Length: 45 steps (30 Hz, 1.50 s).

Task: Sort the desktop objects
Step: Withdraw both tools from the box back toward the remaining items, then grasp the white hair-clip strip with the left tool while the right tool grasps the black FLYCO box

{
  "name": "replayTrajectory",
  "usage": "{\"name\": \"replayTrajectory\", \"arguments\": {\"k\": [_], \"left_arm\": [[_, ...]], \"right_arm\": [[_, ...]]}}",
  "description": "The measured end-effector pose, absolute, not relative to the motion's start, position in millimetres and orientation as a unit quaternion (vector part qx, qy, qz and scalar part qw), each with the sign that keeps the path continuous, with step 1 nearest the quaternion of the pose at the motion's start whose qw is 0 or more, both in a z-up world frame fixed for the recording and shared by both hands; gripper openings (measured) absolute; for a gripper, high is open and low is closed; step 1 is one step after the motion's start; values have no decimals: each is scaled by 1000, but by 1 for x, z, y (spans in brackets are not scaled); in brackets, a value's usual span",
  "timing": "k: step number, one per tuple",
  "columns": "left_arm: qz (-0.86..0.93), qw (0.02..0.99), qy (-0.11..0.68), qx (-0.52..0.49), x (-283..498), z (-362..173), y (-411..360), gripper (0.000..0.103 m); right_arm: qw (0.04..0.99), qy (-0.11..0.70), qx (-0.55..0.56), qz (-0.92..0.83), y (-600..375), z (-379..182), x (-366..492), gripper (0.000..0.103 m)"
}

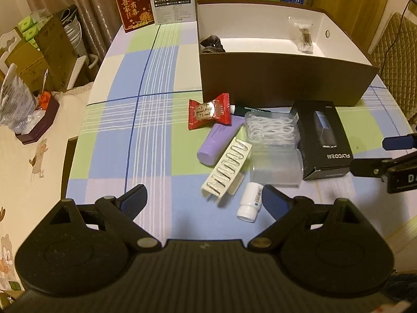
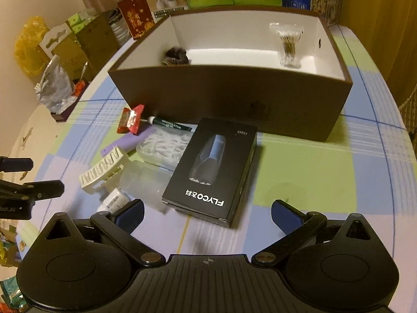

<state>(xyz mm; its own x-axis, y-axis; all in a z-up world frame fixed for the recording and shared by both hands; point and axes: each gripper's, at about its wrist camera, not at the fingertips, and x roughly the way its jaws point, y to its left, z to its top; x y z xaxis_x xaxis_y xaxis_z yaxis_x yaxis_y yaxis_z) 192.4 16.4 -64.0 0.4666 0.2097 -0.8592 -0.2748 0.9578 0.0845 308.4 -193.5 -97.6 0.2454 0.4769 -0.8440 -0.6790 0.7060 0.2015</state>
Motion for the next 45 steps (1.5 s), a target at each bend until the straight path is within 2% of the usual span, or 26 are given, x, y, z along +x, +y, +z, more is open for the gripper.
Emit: {"name": "replayTrajectory", "arguments": {"k": [22,23,25,32,40,45], "left_arm": [[112,866,486,14,218,-92,27,91],[109,866,488,15,219,-93,27,91],[104,865,491,17,222,-96,27,90],[73,863,498,34,233,-107,23,87],[33,858,510,49,249,-122,23,65],[12,851,523,48,254,-131,22,42]], "right_arm": [[797,481,-142,338,-150,-146,313,100],[797,480,-142,339,-152,-147,314,99],[794,485,-140,339,-156,-148,316,85],[787,495,-153,335,-177,-146,325,77],[797,512,-139,290,-231,-141,346,77],[800,516,-131,278,-256,-139,352,77]]}}
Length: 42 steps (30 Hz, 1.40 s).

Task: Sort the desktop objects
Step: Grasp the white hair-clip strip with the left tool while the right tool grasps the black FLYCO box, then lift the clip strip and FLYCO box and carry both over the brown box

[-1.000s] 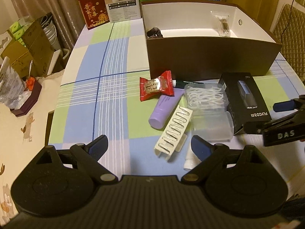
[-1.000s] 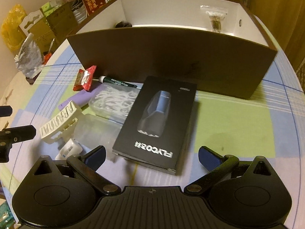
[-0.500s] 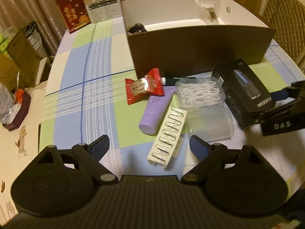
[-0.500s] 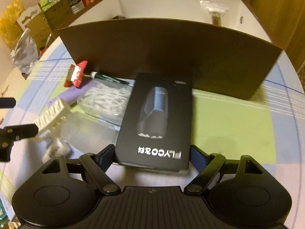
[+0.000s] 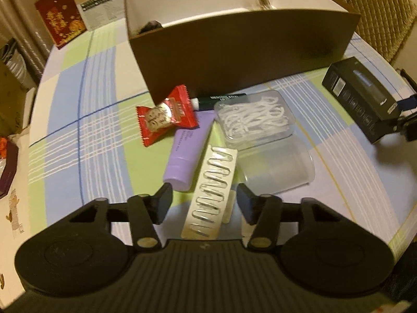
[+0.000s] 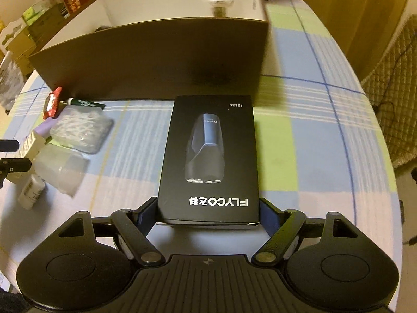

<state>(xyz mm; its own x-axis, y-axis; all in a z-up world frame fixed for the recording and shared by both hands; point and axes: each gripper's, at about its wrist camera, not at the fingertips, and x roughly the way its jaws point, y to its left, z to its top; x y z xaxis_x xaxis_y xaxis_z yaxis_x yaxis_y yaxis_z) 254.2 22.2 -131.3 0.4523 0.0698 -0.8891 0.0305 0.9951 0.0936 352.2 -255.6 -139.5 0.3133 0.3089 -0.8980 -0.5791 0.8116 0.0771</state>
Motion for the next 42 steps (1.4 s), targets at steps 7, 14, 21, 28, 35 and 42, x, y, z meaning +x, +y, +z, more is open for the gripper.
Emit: {"name": "replayTrajectory", "arguments": {"k": [7,14,21,28,35,42], "left_arm": [[-2,842,537,54,258,-145,16,28],[2,846,532,47,269,-152,14,24],[-6,851,521,57,264,-145,12,24],[12,857,513,47,255,-134,19,24],[31,861,507,40,249,-124,26,24],[40,865,500,33,244,-115,24,24]], "right_arm": [[803,517,-126,267,-259,-139,352,77],[806,514,-123,266,-255,-142,357,78],[808,508,-134,265,-242,-147,368,82],[810,501,-150,264,-230,-152,380,82],[805,499,-178,266,-218,-163,389,82],[796,498,-197,281,-220,-164,384,78]]}}
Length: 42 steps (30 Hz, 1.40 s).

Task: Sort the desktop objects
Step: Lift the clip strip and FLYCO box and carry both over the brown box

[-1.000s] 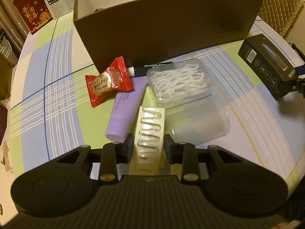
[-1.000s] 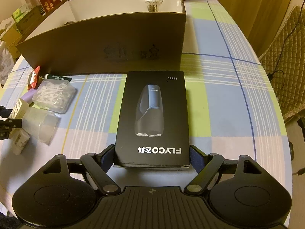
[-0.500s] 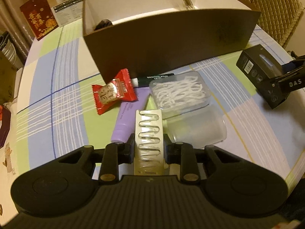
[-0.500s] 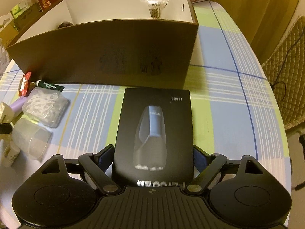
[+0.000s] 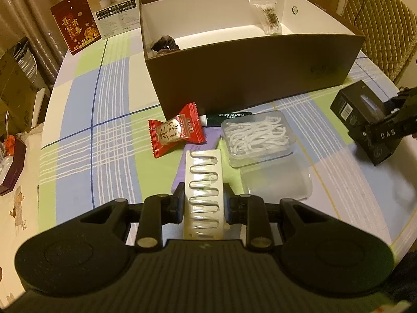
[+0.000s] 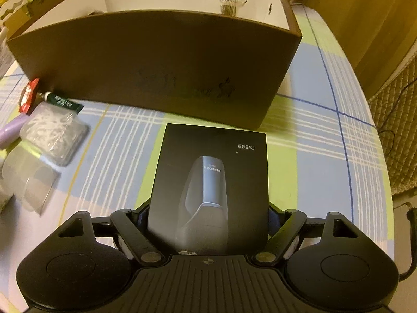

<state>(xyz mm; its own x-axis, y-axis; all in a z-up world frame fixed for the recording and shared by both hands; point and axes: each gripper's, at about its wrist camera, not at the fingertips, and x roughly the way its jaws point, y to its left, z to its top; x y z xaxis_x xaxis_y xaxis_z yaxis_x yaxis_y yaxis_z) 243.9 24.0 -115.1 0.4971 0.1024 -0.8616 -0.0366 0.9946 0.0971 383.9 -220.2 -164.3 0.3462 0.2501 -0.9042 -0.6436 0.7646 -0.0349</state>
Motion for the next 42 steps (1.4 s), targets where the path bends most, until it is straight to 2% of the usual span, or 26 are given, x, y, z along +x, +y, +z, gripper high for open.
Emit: {"name": "replayTrajectory", "arguments": {"k": [12,20,29,36,42], "left_arm": [[42,876,479,25,244,-93,20,24],[30,896,443,15,265,-60,17,24],[18,918,396,18,320,-20,15,24],[29,916,399,10,386,-11,24,24],[45,898,438,-9,436,-31,38,24]], "right_arm": [[783,521,-123,317,-249,-130,364,77],[801,475,-89,355,-240,-73,372,77],[831,398,-72,382,-195,-14,417,77],[839,399,-71,364,-151,-16,475,77],[832,435,-86,334,-124,-36,520,77]]}}
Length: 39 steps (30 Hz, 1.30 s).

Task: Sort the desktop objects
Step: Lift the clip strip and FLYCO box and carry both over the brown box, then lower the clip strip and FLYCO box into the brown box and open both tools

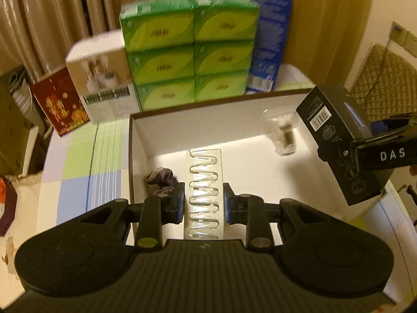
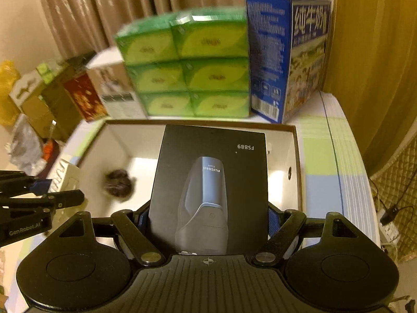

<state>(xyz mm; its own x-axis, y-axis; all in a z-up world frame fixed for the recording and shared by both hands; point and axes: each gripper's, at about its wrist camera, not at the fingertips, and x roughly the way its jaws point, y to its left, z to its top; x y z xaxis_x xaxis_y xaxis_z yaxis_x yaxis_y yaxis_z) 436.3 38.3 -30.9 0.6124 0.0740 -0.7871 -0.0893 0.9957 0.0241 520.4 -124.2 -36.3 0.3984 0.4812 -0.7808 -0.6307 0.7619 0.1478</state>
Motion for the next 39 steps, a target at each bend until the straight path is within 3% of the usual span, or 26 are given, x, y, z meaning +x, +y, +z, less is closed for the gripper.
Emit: {"name": "replayTrajectory", "arguments": {"k": [11,27,31,39], "left_arm": [[58,846,530,-12,489,-91,44,24],[65,834,547,-7,514,-114,51,24],[66,835,547,-9,515,-115,53,24],[64,834,548,-1,519,-117,54,24]], "right_arm": [[786,521,-163,289,-90,-93,557,77],[800,478,-254,257,-68,-127,566,77],[808,456,-270,255,-71,-127,567,89],[807,463,-229,288,-83,-114,573,93]]}}
